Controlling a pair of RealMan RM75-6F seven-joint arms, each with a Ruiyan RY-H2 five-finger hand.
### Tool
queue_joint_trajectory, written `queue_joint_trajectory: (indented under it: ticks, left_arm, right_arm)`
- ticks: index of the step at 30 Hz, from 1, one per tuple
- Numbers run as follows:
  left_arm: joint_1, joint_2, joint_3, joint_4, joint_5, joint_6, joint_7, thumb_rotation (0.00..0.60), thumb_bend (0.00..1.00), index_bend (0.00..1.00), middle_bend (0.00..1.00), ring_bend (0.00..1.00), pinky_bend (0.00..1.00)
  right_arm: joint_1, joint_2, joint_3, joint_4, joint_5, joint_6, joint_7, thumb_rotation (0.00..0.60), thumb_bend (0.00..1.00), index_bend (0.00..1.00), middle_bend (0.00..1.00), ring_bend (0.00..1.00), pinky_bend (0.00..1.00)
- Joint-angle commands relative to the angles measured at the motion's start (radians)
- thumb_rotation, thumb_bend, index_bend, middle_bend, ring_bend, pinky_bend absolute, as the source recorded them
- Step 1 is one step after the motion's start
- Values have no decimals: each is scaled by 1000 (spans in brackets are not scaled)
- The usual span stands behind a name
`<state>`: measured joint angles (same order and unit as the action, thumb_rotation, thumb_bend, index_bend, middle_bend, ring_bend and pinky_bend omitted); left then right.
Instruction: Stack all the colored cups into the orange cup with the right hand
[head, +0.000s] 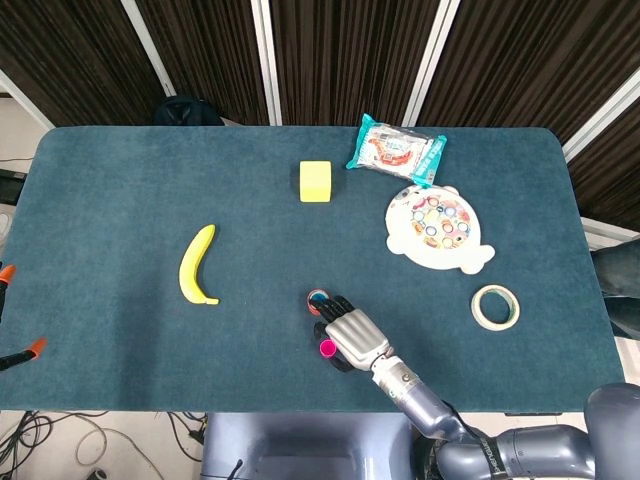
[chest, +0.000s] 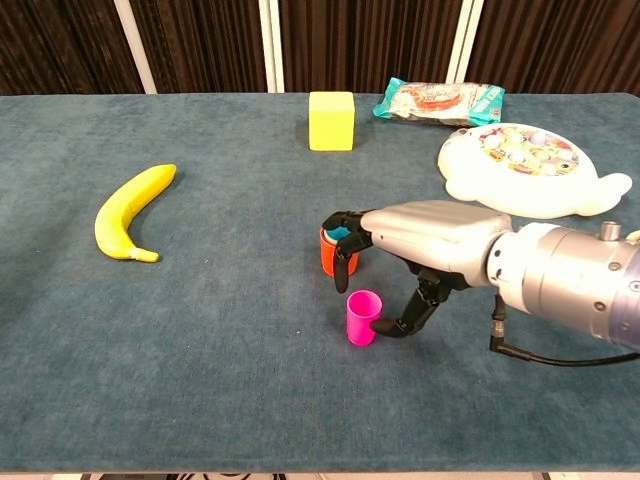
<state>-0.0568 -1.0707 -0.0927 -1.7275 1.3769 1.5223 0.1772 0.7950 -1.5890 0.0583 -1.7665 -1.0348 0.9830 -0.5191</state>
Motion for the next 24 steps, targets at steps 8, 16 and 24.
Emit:
queue_joint_trajectory:
  ticks: [8,16,24]
  left_arm:
    - [0,-1,0,0,0,1,2,600,0,0,0,0,39]
    - [0,-2,1,-1,2,1,4,600,0,0,0,0,39]
    - [-2,-3,2,-1,1,-3,5,600,0,0,0,0,39]
  right_arm:
    - [7,-11,11,17,13,-9,-6,600,430,437,0,91,97]
    - [9,-15,15,20,20,-10,-9,600,440,459,0,94,98]
    - [8,-10,16,11,21,-13,-6,600,440,479,0,95,98]
